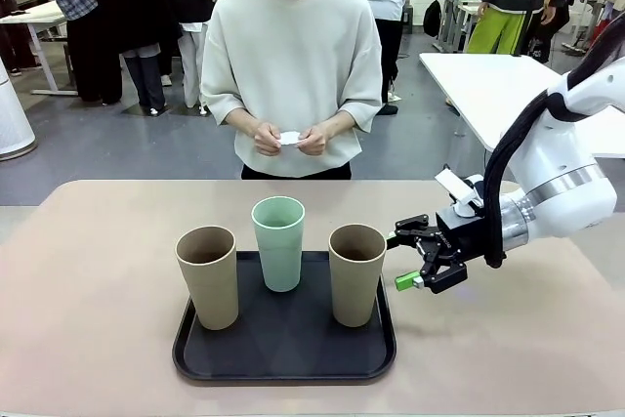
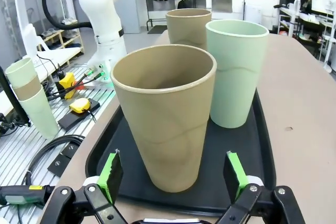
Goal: Place coasters on the table and set cups on them.
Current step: Pick up one Reusable plastic cup and place it on a coaster set by the human.
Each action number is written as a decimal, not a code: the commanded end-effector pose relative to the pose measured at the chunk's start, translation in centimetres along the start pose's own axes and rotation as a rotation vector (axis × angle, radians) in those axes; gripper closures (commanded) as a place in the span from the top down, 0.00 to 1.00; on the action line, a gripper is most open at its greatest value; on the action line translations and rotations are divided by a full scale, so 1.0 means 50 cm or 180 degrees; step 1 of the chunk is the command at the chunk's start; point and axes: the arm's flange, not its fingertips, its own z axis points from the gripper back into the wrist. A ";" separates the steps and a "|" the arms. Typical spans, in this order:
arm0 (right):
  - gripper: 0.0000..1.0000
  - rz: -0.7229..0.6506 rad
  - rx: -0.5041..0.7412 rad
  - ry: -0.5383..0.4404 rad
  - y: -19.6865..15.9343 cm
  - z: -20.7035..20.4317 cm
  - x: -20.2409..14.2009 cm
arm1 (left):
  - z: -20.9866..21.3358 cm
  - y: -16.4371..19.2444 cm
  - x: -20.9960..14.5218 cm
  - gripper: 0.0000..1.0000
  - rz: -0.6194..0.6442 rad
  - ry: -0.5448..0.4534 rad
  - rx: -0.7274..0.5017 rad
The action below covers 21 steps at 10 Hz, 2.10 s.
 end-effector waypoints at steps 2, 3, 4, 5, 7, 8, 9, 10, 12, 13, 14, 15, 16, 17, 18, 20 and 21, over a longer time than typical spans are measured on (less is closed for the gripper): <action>1.00 0.0039 0.0207 -0.0022 -0.009 -0.017 -0.009 | 0.002 -0.002 -0.001 1.00 -0.0024 -0.0005 -0.0027; 1.00 0.0053 0.0257 -0.0042 -0.009 -0.024 -0.011 | 0.002 -0.002 -0.001 1.00 -0.0024 -0.0005 -0.0027; 1.00 0.0071 0.0281 -0.0047 -0.010 -0.026 -0.013 | 0.002 -0.002 -0.001 1.00 -0.0024 -0.0005 -0.0027; 1.00 0.0098 0.0293 -0.0046 -0.009 -0.032 -0.015 | 0.002 -0.002 -0.001 1.00 -0.0024 -0.0005 -0.0027; 1.00 0.0130 0.0201 -0.0108 -0.018 -0.038 -0.017 | 0.002 -0.002 -0.001 1.00 -0.0024 -0.0005 -0.0027; 1.00 0.0115 0.0168 -0.0117 -0.023 -0.043 -0.021 | 0.002 -0.002 -0.001 1.00 -0.0024 -0.0005 -0.0027; 1.00 0.0110 0.0151 -0.0123 -0.026 -0.048 -0.024 | 0.002 -0.002 -0.001 1.00 -0.0024 -0.0005 -0.0027; 1.00 0.0115 0.0123 -0.0112 -0.029 -0.055 -0.026 | 0.002 -0.002 -0.001 1.00 -0.0024 -0.0005 -0.0027; 1.00 0.0118 0.0097 -0.0105 -0.035 -0.065 -0.030 | 0.002 -0.002 -0.001 1.00 -0.0024 -0.0005 -0.0027; 1.00 0.0117 0.0114 -0.0116 -0.037 -0.072 -0.031 | 0.002 -0.002 -0.001 1.00 -0.0024 -0.0005 -0.0027; 1.00 0.0105 0.0133 -0.0114 -0.039 -0.076 -0.031 | 0.002 -0.002 -0.001 1.00 -0.0024 -0.0005 -0.0027; 1.00 0.0096 0.0157 -0.0114 -0.041 -0.082 -0.031 | 0.002 -0.002 -0.001 1.00 -0.0024 -0.0005 -0.0027; 1.00 0.0105 0.0167 -0.0111 -0.044 -0.088 -0.031 | 0.002 -0.002 -0.001 1.00 -0.0024 -0.0005 -0.0027; 1.00 0.0102 0.0159 -0.0098 -0.047 -0.094 -0.032 | 0.002 -0.002 -0.001 1.00 -0.0024 -0.0005 -0.0027; 1.00 0.0088 0.0129 -0.0108 -0.051 -0.097 -0.035 | 0.002 -0.002 -0.001 1.00 -0.0024 -0.0005 -0.0027; 1.00 0.0073 0.0115 -0.0119 -0.055 -0.106 -0.039 | 0.002 -0.002 -0.001 1.00 -0.0024 -0.0005 -0.0027; 1.00 0.0071 0.0139 -0.0106 -0.058 -0.113 -0.040 | 0.002 -0.002 -0.001 1.00 -0.0024 -0.0005 -0.0027</action>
